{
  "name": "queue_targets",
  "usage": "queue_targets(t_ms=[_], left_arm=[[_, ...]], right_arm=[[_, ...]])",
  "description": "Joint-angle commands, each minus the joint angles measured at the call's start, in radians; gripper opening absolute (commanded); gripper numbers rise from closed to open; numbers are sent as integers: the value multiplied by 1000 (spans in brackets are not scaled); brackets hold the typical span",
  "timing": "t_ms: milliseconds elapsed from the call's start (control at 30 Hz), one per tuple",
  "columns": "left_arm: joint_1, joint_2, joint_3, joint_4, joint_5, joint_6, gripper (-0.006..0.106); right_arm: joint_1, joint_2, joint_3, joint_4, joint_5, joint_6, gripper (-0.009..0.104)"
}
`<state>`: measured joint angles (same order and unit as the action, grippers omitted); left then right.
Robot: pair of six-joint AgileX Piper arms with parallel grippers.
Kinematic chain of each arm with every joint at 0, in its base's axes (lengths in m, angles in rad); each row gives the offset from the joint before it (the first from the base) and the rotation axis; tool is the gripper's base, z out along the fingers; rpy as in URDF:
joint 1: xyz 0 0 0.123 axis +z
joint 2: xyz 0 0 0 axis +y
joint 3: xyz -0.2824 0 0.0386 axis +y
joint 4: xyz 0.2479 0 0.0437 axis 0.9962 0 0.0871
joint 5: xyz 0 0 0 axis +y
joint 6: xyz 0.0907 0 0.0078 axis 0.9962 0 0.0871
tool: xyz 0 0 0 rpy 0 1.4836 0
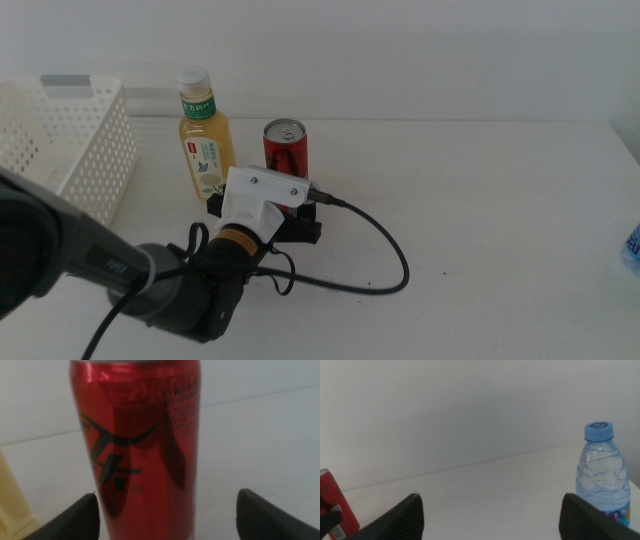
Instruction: Use arms to grab the bottles and put them into the dustbin to the left of the table.
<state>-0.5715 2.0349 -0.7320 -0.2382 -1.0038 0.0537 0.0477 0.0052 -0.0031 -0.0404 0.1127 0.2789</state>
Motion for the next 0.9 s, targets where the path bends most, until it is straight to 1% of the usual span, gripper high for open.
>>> queue_targets(t_ms=[0, 433, 533, 600, 633, 733, 833, 867], left_arm=[[12, 26, -44, 2, 15, -6, 94], [58, 140, -194, -11, 66, -6, 94], [62, 144, -220, -2, 109, -40, 87], [62, 144, -227, -2, 103, -54, 75], [64, 144, -228, -2, 100, -54, 66], [64, 122, -226, 24, 109, -24, 32], [62, 44, -195, 48, 203, -28, -1], [62, 2, -180, 62, 245, -35, -2]], right_arm=[[-8, -5, 3, -6, -9, -2, 88], [-8, -5, 3, -6, -9, -2, 88], [-8, -5, 3, -6, -9, -2, 88], [-8, -5, 3, -6, -9, -2, 88], [-8, -5, 3, -6, -9, -2, 88], [-8, -5, 3, -6, -9, -2, 88], [-8, -5, 3, -6, -9, -2, 88], [-8, -5, 3, -6, -9, -2, 88]])
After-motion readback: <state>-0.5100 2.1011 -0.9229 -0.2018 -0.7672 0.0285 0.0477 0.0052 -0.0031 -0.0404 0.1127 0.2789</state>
